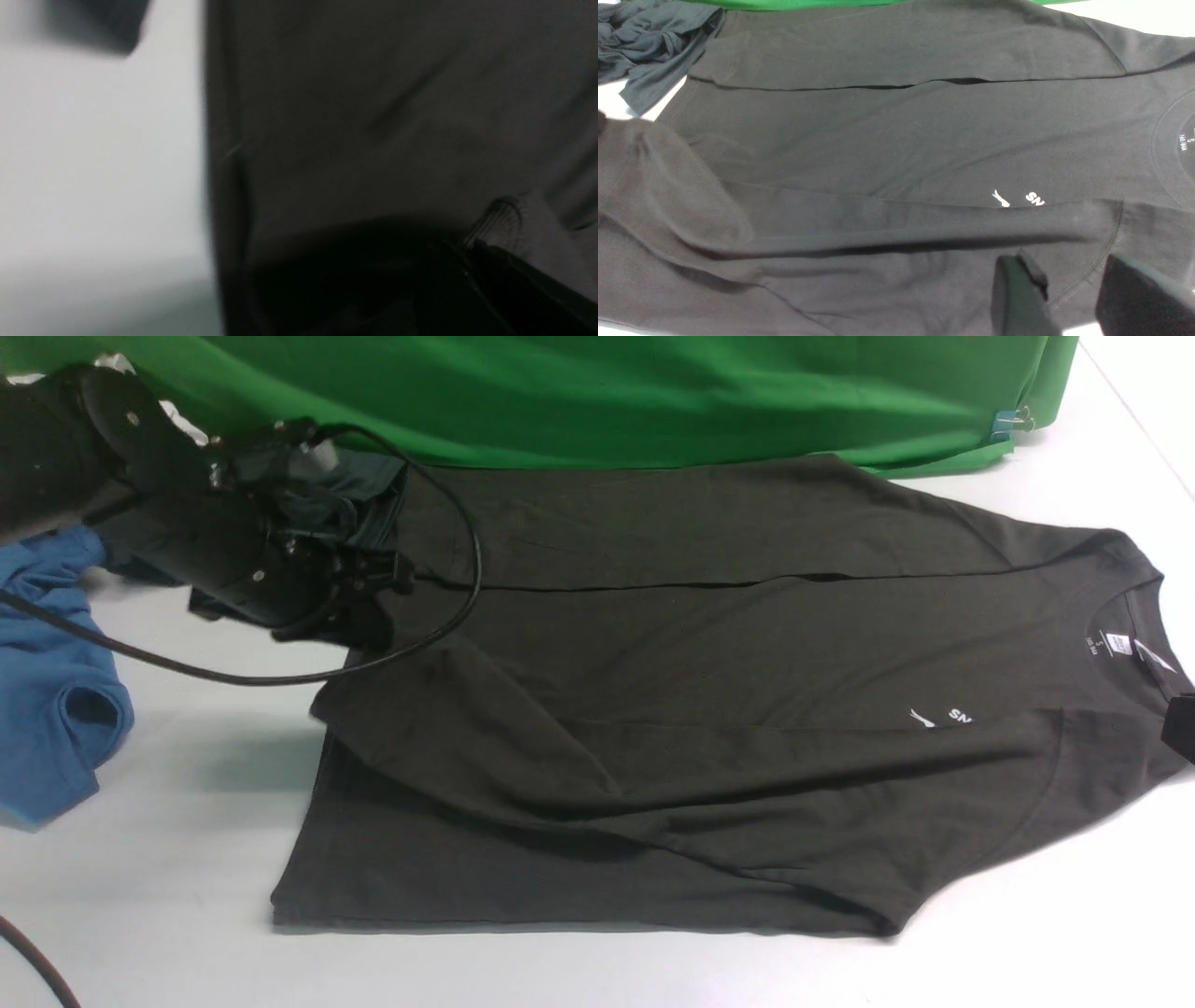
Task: Fold a long-sleeved shirt on a white desktop.
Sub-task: 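Fold the left side of the black T-shirt inward over its body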
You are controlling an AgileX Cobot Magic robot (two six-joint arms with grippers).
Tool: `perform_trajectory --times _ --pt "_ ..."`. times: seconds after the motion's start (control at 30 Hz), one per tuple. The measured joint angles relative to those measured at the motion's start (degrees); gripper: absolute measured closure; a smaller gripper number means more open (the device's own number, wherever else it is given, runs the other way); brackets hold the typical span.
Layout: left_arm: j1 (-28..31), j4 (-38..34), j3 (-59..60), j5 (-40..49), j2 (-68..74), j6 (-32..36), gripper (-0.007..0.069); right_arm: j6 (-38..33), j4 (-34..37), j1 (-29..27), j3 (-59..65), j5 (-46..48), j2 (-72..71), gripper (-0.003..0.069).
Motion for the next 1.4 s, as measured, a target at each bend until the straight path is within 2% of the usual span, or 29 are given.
perform_trajectory --times 0.73,1.13,1.3,1.4 --pt "0.0 -1.0 -3.9 -15.3 0.2 2.5 0.0578 0.0 0.0 0.0 0.0 0.0 0.0 0.0418" --pt "0.0 -1.0 -3.9 -16.7 7.1 2.4 0.0572 0.0 0.0 0.0 0.0 0.0 0.0 0.0418" --pt "0.0 -0.8 -3.9 -17.4 8.5 1.4 0.0508 0.0 0.0 0.0 0.0 0.0 0.0 0.0418" --pt "0.0 2.5 -4.1 -18.0 8.5 -1.0 0.0373 0.0 0.0 0.0 0.0 0.1 0.0 0.0418"
